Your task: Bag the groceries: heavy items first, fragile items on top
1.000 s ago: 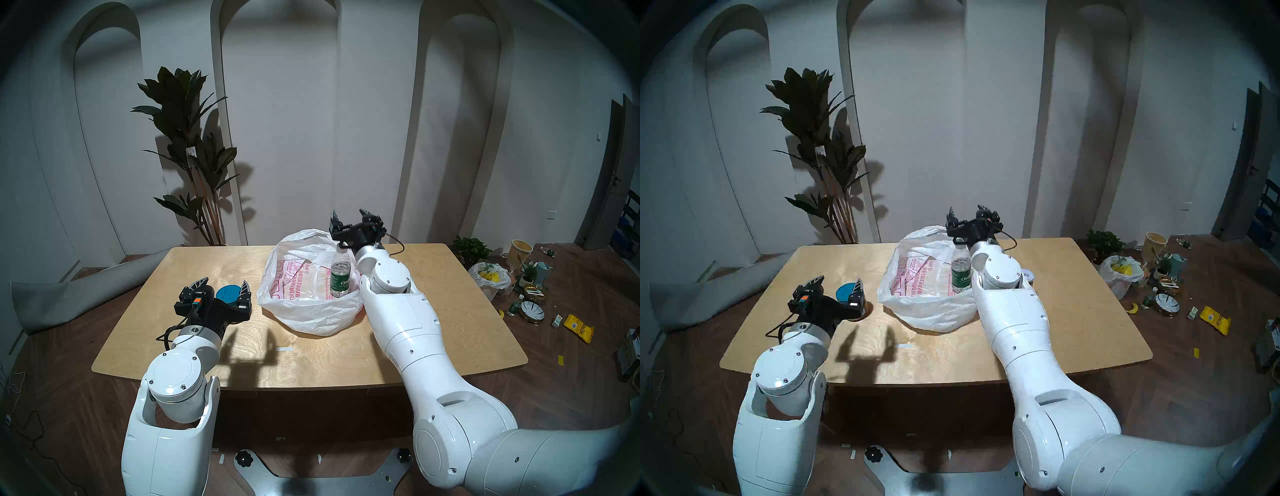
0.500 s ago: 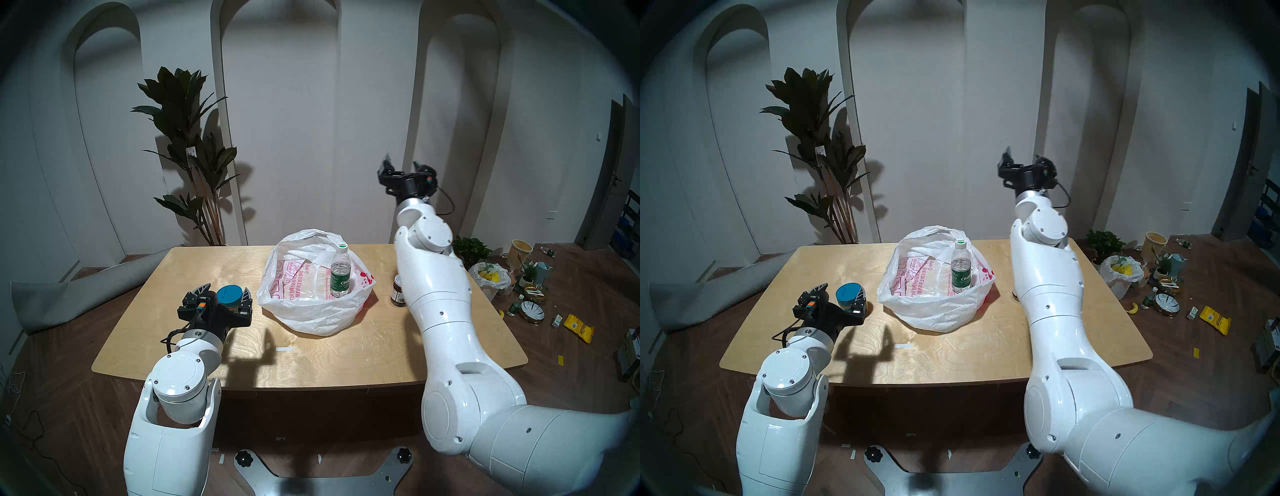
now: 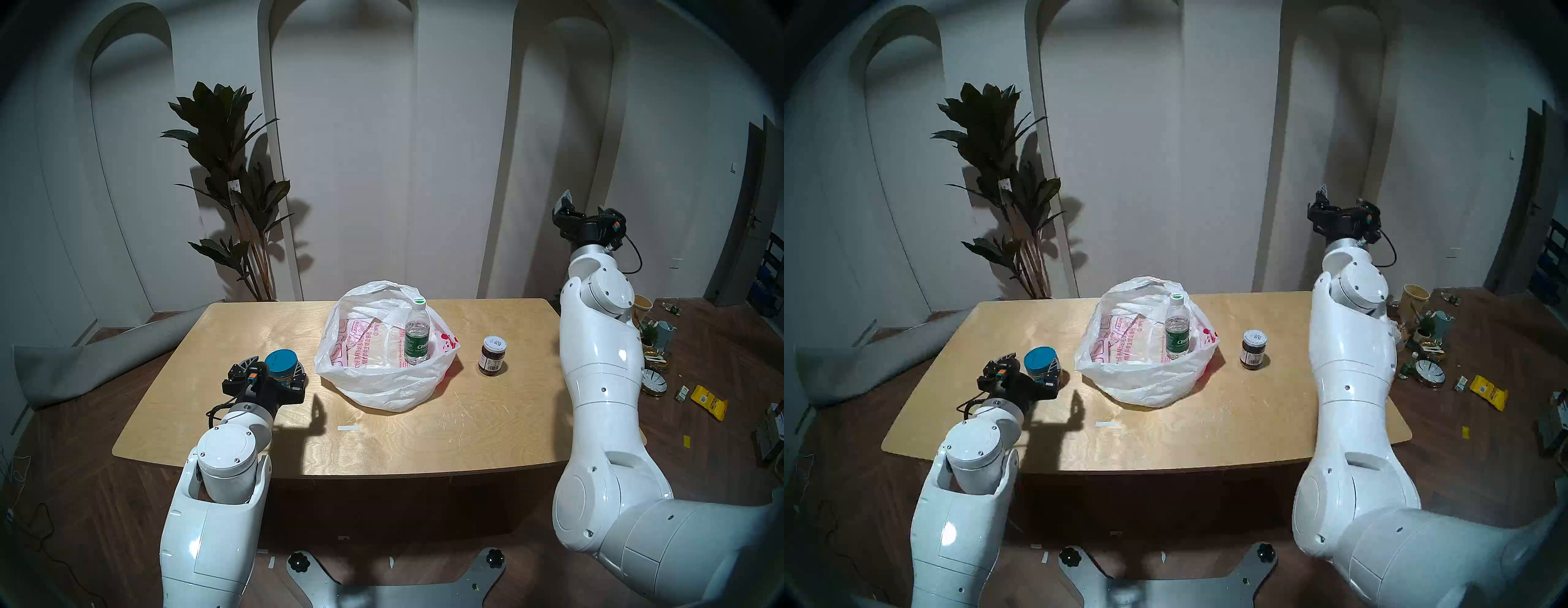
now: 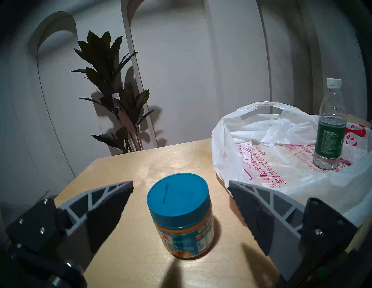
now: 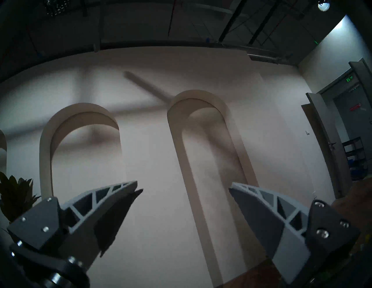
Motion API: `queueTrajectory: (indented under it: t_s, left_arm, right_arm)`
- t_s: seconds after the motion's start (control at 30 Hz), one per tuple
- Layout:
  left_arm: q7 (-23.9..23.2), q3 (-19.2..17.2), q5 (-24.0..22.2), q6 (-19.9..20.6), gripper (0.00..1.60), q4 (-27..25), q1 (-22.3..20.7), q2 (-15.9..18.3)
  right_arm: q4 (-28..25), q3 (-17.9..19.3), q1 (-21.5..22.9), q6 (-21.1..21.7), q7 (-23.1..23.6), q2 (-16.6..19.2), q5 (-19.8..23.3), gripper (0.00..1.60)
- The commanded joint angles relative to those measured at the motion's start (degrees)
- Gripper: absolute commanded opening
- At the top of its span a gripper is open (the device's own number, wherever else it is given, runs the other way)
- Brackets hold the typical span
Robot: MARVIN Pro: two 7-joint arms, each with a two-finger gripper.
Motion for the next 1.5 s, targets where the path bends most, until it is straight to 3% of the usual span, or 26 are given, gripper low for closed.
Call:
queueTrajectory:
  t_s: [0.0,0.3,0.47,0.87,0.93,1.47]
  left_arm:
    - [-0.03,-0.35,-0.4,-0.9,1.6,-0.25,-3.49,0.15]
    - [-0.74,0.18,-1.25,-1.12,1.6,0.84,-4.13,-0.67]
    - [-1.29,0.18,-2.84,-1.15,1.6,3.13,-4.57,-1.32]
    - [-1.97,-0.49,-4.5,-2.52,1.6,7.09,-7.11,-1.16]
    - [-2.2,-0.88,-4.87,-3.07,1.6,7.9,-7.96,-0.99]
    - [-3.73,-1.48,-6.61,-6.93,1.6,15.15,-12.02,-0.53]
  right_arm:
    - [-3.37,2.97,-7.22,2.33,2.32,1.84,-0.69,1.6]
    - [-6.36,5.5,-13.28,4.67,5.44,1.51,-1.63,1.6]
    - [-11.41,6.22,-18.93,5.91,8.76,1.16,-1.98,1.6]
    - [-18.36,8.74,-27.01,7.37,15.36,1.95,-2.26,1.6]
    - [-21.38,9.1,-30.13,7.78,17.5,2.03,-1.94,1.6]
    - [-31.29,11.08,-39.86,9.12,28.69,1.72,1.86,1.6]
